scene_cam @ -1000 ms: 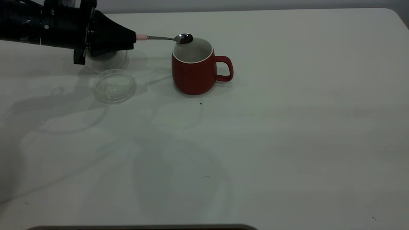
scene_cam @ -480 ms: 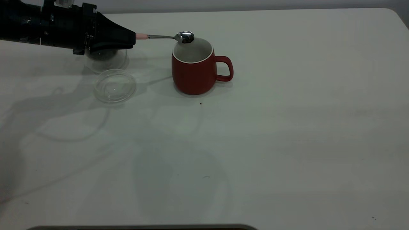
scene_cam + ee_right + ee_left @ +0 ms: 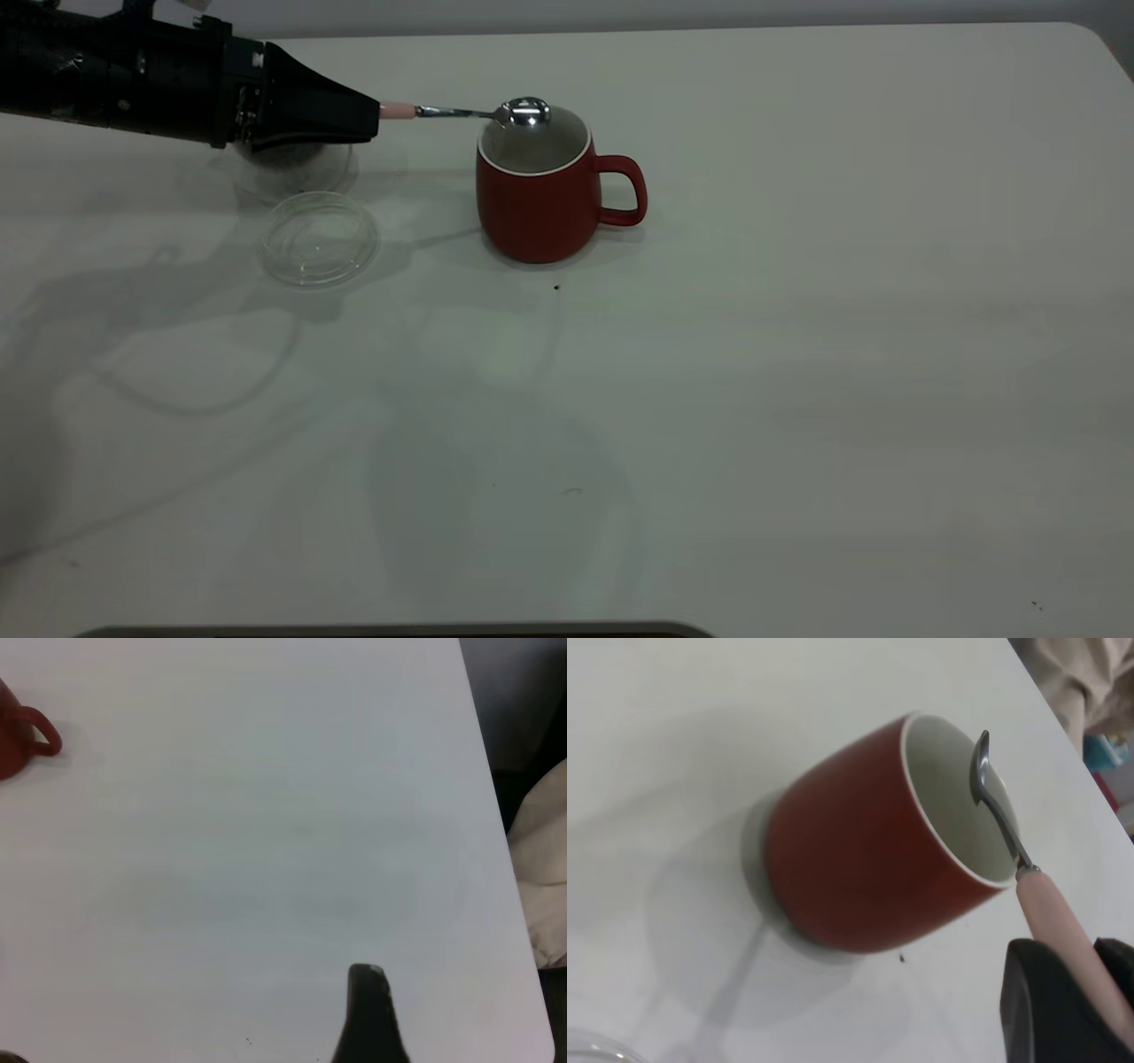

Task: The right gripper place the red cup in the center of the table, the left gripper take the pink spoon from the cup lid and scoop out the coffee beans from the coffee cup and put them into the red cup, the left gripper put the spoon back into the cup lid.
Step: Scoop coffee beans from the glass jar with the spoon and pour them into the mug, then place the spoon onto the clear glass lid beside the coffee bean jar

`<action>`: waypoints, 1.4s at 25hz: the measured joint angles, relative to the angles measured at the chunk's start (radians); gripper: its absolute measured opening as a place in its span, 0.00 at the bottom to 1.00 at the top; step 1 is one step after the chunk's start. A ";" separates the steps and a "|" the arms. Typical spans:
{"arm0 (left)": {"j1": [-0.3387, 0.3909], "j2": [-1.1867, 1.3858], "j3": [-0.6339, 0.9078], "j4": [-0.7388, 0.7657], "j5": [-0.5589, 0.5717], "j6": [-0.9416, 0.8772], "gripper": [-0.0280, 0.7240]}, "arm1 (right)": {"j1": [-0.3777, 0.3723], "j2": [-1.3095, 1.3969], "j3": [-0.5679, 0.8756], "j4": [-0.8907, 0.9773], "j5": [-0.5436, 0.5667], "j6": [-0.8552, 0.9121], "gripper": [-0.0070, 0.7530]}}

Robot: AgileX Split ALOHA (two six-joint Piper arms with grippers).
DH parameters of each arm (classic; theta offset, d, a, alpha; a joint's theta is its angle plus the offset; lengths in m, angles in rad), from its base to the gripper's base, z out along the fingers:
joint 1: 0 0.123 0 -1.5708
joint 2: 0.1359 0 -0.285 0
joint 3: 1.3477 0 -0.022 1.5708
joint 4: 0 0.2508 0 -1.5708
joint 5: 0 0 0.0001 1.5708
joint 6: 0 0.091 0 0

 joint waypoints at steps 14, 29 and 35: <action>0.052 -0.223 0.000 0.175 0.039 -0.282 0.20 | 0.000 0.000 0.000 0.000 0.000 0.000 0.79; 0.435 -0.340 0.013 0.442 0.190 -0.555 0.20 | 0.000 -0.004 0.000 0.000 0.000 0.000 0.79; 0.438 -0.300 0.087 0.452 0.092 -0.530 0.20 | 0.000 -0.005 0.000 0.000 0.000 0.000 0.79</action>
